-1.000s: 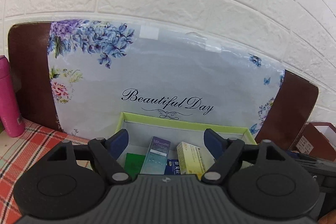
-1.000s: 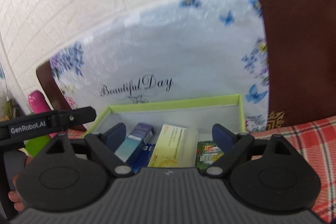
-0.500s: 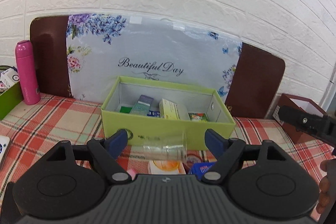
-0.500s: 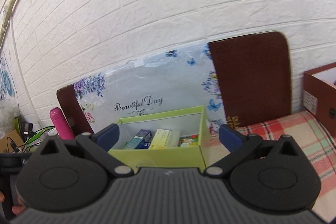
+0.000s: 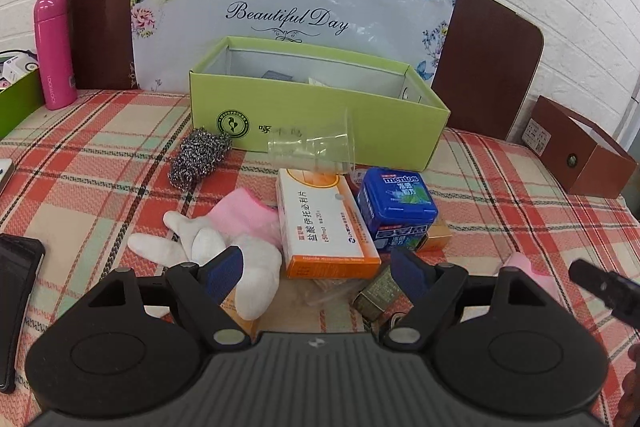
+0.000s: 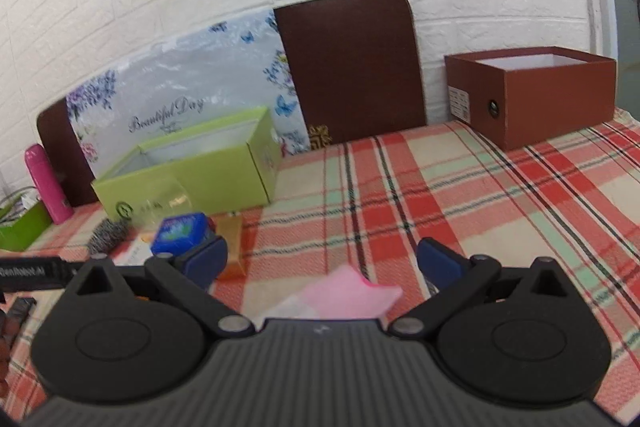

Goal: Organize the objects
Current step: 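Grasp the white-pink glove with the right gripper while left grasps orange-white box, then place the glove and orange-white box into the lime-green box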

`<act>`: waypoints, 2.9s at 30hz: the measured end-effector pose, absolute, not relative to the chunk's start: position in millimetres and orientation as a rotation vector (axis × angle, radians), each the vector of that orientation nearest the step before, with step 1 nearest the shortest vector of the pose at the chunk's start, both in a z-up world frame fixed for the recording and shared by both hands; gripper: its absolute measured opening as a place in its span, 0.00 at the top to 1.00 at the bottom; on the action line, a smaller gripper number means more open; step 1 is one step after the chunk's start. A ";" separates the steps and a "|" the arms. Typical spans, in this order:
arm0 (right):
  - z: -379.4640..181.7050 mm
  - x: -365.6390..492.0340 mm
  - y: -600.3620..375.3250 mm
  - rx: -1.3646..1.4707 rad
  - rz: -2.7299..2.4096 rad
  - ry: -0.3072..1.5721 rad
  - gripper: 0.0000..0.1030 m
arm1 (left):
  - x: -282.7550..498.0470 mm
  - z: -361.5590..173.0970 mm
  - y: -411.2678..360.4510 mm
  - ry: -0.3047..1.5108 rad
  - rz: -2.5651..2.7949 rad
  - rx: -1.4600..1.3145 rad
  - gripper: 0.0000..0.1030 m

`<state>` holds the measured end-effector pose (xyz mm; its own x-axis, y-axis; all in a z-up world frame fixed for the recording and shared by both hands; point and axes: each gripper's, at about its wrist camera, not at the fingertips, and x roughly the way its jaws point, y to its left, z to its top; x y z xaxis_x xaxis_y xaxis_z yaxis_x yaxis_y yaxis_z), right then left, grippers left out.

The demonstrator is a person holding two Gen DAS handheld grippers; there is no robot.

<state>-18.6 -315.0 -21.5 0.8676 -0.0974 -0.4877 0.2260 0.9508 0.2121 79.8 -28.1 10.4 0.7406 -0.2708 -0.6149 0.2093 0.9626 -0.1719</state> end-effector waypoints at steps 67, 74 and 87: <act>-39.2 7.4 -269.1 0.147 0.071 0.627 0.85 | 121.8 3.5 -19.2 0.703 -0.294 0.006 0.32; 2.7 20.8 -271.4 0.153 0.124 0.475 0.85 | 108.4 51.2 -11.0 0.561 -0.313 -0.044 0.32; 62.1 98.4 -255.1 0.049 0.159 0.297 0.85 | 144.2 106.0 -20.0 0.404 -0.295 -0.070 0.32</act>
